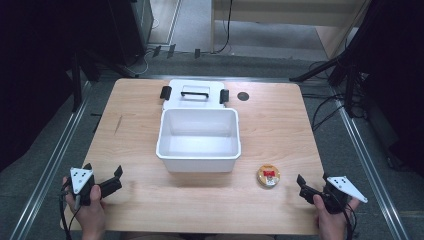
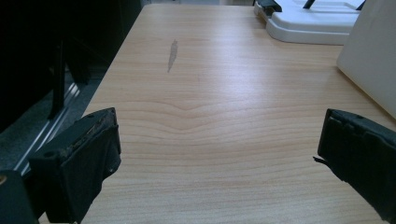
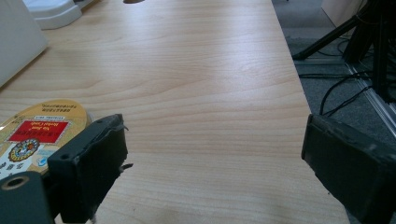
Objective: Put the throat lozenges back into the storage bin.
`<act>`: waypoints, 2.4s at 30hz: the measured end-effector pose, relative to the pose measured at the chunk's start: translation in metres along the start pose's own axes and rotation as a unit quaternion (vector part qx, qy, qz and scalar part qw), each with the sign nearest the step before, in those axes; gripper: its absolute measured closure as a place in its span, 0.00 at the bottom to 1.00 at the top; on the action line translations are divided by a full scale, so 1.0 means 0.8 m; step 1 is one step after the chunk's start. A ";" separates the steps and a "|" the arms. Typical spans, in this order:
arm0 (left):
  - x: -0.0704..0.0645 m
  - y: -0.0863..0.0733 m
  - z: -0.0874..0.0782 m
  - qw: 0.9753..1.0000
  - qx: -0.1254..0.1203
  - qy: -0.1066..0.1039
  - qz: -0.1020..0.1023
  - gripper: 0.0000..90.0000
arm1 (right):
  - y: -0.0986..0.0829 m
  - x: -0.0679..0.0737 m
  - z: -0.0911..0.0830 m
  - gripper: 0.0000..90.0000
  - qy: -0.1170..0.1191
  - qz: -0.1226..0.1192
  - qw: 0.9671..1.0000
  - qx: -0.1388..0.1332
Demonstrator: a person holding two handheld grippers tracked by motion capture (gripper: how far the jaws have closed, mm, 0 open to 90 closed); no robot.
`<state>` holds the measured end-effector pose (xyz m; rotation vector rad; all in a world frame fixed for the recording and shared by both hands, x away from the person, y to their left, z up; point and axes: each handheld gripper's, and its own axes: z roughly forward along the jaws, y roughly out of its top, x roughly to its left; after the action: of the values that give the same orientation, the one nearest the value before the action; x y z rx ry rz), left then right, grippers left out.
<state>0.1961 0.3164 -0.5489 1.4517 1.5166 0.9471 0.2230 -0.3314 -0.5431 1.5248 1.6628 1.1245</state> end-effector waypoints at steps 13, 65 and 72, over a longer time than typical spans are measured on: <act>-0.001 -0.002 0.001 1.000 -0.004 0.007 0.004 0.00 | 0.010 0.003 -0.004 0.13 -0.002 -0.030 0.999 0.022; 0.001 0.000 0.006 1.000 0.014 -0.004 0.004 0.00 | 0.111 0.138 0.066 0.05 0.128 -0.295 0.850 0.417; 0.001 0.000 0.006 1.000 0.015 -0.003 0.002 0.00 | 0.110 0.152 0.089 0.06 0.128 -0.293 0.838 0.442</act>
<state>0.2007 0.3175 -0.5508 1.4789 1.5300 0.9248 0.3076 -0.2014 -0.4849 1.1587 2.8149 0.1925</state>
